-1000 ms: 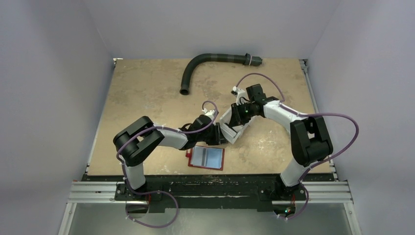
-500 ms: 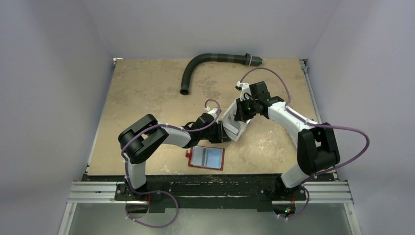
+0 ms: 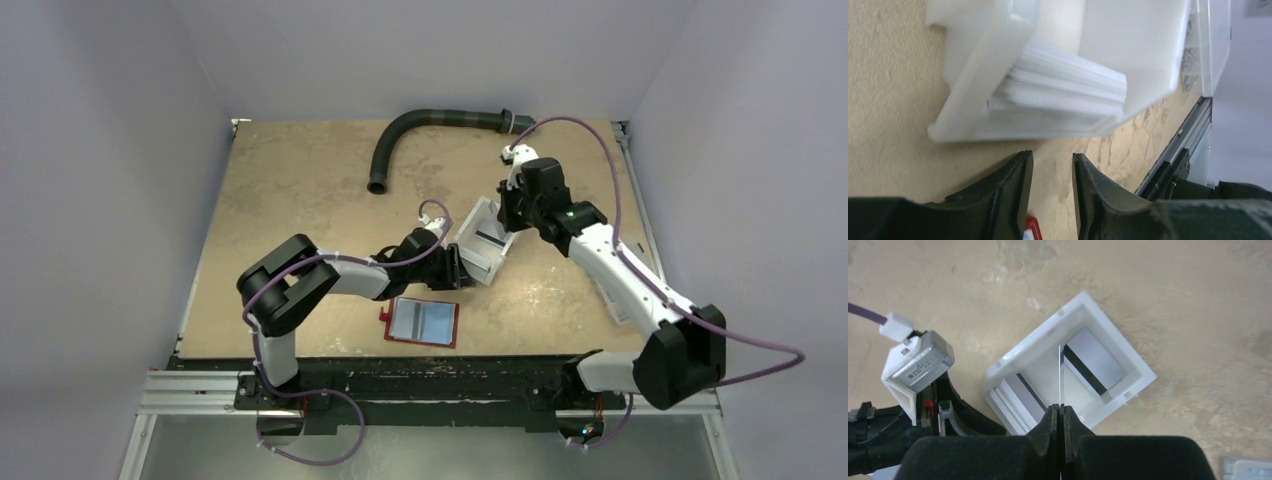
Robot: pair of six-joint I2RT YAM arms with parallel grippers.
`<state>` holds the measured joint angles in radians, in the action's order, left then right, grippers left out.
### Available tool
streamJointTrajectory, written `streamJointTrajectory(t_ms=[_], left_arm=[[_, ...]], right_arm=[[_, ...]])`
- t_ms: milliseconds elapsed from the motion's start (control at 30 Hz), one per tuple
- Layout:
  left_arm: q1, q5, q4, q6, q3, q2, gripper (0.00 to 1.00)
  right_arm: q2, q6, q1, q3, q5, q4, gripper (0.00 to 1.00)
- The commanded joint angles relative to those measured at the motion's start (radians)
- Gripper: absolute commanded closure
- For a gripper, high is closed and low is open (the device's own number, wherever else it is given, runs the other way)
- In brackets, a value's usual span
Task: Put the credit cards into the card holder
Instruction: Pick up the credit card from the storage box.
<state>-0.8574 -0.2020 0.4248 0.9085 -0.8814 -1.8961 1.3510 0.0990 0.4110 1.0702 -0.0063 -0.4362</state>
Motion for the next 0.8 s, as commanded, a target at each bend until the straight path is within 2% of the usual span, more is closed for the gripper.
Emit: streamJointTrajectory(t_ms=[0, 133, 267, 333, 400, 500, 600, 767], left_arm=[[0.007, -0.025, -0.022, 0.0, 0.065, 0.172, 0.59], [0.007, -0.068, -0.093, -0.009, 0.15, 0.351, 0.46], [0.007, -0.138, -0.161, 0.017, 0.243, 0.615, 0.29], [0.007, -0.162, -0.18, 0.055, 0.281, 0.756, 0.24], [0.008, -0.145, -0.205, 0.1, 0.306, 0.893, 0.21], [0.008, -0.076, -0.212, 0.172, 0.345, 1.054, 0.18], [0.006, -0.011, -0.195, 0.223, 0.372, 1.135, 0.15], [0.007, 0.026, -0.078, 0.294, 0.419, 1.124, 0.15]], right_arm=[[-0.102, 0.082, -0.001, 0.074, 0.056, -0.078, 1.0], [-0.236, 0.217, -0.001, -0.042, -0.178, -0.015, 1.0], [-0.396, 0.382, -0.002, -0.185, -0.366, 0.122, 1.0], [-0.479, 0.517, -0.001, -0.279, -0.468, 0.255, 1.0], [-0.555, 0.695, 0.003, -0.398, -0.553, 0.457, 1.0], [-0.653, 0.93, 0.026, -0.536, -0.566, 0.721, 1.0], [-0.692, 1.086, 0.06, -0.607, -0.535, 0.885, 1.0], [-0.68, 1.183, 0.155, -0.661, -0.437, 1.065, 1.0]])
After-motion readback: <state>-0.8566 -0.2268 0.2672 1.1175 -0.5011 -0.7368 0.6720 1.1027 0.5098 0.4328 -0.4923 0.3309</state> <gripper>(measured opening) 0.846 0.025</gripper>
